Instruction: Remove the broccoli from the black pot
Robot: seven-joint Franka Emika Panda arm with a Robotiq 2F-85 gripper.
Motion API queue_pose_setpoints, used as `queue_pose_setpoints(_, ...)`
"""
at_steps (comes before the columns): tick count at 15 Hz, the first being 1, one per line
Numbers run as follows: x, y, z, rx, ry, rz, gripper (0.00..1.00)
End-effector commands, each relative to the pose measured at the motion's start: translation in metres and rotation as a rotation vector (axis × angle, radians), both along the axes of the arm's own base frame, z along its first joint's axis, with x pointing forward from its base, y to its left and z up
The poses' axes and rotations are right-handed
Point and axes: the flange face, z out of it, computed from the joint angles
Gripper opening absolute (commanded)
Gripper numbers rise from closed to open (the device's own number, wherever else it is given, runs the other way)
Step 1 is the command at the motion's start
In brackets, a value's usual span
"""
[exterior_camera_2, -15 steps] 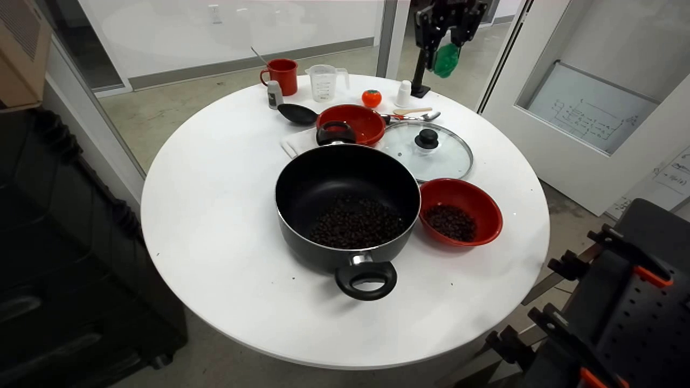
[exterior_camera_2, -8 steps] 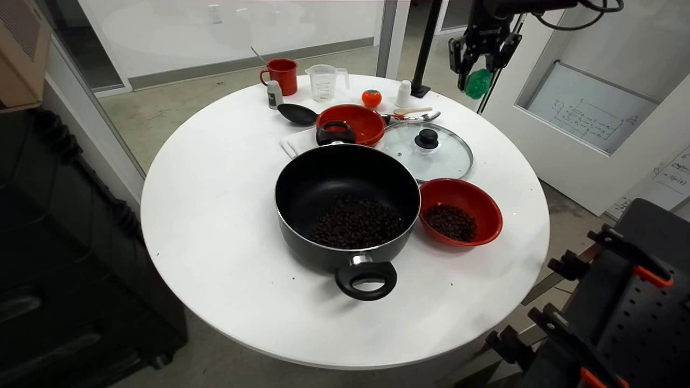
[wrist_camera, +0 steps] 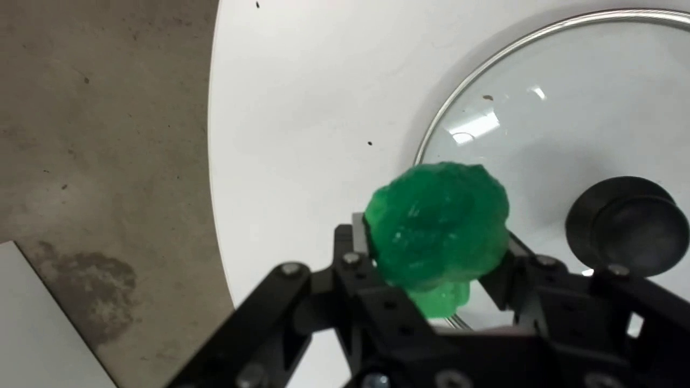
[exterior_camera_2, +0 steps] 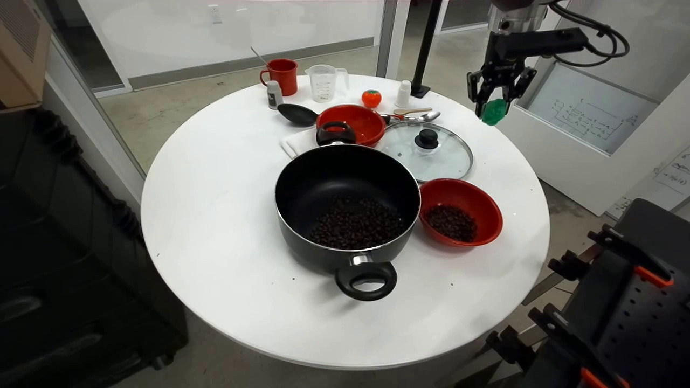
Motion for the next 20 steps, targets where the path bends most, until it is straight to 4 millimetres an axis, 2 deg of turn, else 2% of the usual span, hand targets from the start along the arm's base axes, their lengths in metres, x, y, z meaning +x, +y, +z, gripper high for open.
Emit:
queue_pose_setpoints(1,-0.006,-0.009,-0.033,-0.014,0.008,-0.048,0.23)
queue_pose_setpoints(10,-0.030,-0.026,-0.109,0.000,0.132,-0.112,0.23)
queue_pose_setpoints(13,-0.033,-0.029,-0.123,-0.001,0.154,-0.125,0.23)
queue_pose_setpoints(15,-0.029,-0.027,-0.120,0.002,0.156,-0.123,0.23)
queue_pose_setpoints(16,-0.027,-0.027,-0.118,0.005,0.157,-0.121,0.45)
queue_pose_setpoints(17,-0.026,-0.026,-0.117,0.007,0.154,-0.122,0.72)
queue_pose_setpoints(19,-0.023,-0.025,-0.114,0.009,0.147,-0.118,0.74)
queue_pose_setpoints(20,-0.022,-0.025,-0.112,0.009,0.142,-0.116,0.82)
